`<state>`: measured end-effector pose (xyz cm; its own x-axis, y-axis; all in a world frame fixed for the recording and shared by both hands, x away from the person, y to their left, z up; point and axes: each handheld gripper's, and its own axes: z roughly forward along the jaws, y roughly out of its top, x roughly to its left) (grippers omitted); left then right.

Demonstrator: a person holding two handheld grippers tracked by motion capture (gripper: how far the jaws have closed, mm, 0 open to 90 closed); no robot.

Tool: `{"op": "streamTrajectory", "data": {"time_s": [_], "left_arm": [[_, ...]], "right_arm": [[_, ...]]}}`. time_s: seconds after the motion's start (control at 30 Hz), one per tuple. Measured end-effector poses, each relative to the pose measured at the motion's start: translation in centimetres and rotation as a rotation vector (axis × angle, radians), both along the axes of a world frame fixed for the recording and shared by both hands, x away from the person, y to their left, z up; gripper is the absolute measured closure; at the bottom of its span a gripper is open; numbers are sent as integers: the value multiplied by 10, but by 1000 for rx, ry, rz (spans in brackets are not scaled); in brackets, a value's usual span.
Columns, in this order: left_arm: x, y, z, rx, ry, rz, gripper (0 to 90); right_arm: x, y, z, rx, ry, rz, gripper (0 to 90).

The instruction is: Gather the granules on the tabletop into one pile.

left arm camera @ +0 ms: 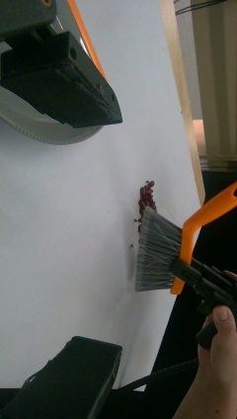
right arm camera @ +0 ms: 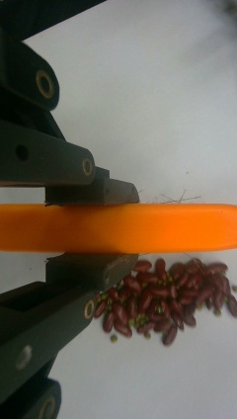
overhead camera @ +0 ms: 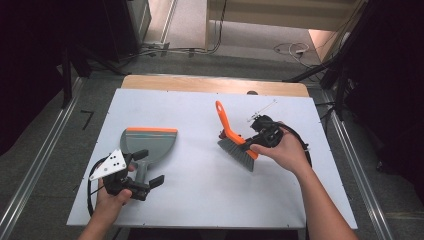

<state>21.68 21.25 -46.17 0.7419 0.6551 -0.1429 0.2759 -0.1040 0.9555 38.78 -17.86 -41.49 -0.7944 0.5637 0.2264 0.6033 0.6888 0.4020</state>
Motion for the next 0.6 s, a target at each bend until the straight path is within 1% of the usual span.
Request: {"op": "streamTrajectory", "data": {"time_s": [0.03,0.07,0.17,0.33,0.5,0.6], "left_arm": [[0,0,0,1,0,-1,0],[0,0,0,2,-1,-1,0],[0,2,0,1,-1,2,0],[-1,4,0,-3,0,5,0],[-1,4,0,-2,-1,6,0],[-1,3,0,-2,0,5,0]], "right_arm": [[2,3,-3,-6,3,12,688],[2,6,-5,-9,18,8,688],[8,13,-12,-25,46,26,688],[19,11,-14,-25,58,-8,688],[24,5,-9,-43,16,-69,688],[22,-2,-4,-13,11,-84,688]]}}
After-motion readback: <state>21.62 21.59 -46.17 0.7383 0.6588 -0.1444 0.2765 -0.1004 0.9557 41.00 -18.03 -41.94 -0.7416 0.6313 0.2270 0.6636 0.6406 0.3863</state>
